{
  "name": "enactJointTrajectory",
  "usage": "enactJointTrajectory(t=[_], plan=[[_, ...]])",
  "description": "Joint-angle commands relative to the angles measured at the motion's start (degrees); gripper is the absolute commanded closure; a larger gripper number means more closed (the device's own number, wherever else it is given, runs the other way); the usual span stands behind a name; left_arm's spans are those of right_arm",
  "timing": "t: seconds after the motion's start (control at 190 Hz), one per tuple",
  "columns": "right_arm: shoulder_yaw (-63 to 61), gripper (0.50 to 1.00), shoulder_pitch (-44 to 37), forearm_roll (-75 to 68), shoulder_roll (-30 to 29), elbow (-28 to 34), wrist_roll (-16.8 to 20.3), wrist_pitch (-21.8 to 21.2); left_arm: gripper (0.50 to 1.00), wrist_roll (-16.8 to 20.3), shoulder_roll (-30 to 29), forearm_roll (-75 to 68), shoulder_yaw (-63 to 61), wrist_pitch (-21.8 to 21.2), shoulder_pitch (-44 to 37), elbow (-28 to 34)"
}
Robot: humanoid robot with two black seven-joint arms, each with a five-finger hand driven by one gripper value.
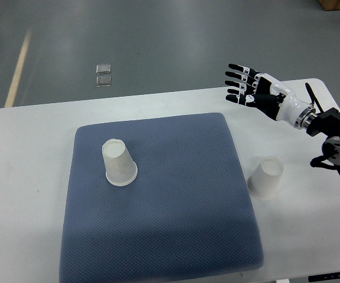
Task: Stack paper cups
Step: 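Lower the open right hand down beside the white cup on the table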
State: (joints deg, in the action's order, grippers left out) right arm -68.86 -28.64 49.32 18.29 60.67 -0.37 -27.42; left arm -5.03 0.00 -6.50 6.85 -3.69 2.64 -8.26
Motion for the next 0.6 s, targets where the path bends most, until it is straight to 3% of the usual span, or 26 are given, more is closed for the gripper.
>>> enactJointTrajectory(t=[0.0, 0.084, 0.174, 0.179, 0.337, 0.596], plan=[[2.06, 0.587, -0.27, 5.78, 5.88, 2.34, -1.21, -4.39, 0.500, 0.02, 0.00, 0.00, 0.00, 0.00, 0.00, 0.00], [3.38, 0.593, -0.27, 12.54, 10.18, 4.54, -3.93, -7.56, 0.500, 0.02, 0.00, 0.00, 0.00, 0.00, 0.00, 0.00], [4.00, 0.599, -0.27, 15.54, 11.95, 5.77, -5.34, -7.58, 0.500, -0.07, 0.00, 0.00, 0.00, 0.00, 0.00, 0.00], [4.61, 0.603, -0.19, 18.67, 14.38, 7.52, -6.65, -7.58, 0.500, -0.07, 0.00, 0.00, 0.00, 0.00, 0.00, 0.00], [7.51, 0.621, 0.34, 23.36, 20.64, 12.54, -8.51, -7.58, 0.500, 0.02, 0.00, 0.00, 0.00, 0.00, 0.00, 0.00], [11.47, 0.654, 1.04, 30.74, 23.72, 15.62, -10.70, -7.58, 0.500, 0.02, 0.00, 0.00, 0.00, 0.00, 0.00, 0.00]])
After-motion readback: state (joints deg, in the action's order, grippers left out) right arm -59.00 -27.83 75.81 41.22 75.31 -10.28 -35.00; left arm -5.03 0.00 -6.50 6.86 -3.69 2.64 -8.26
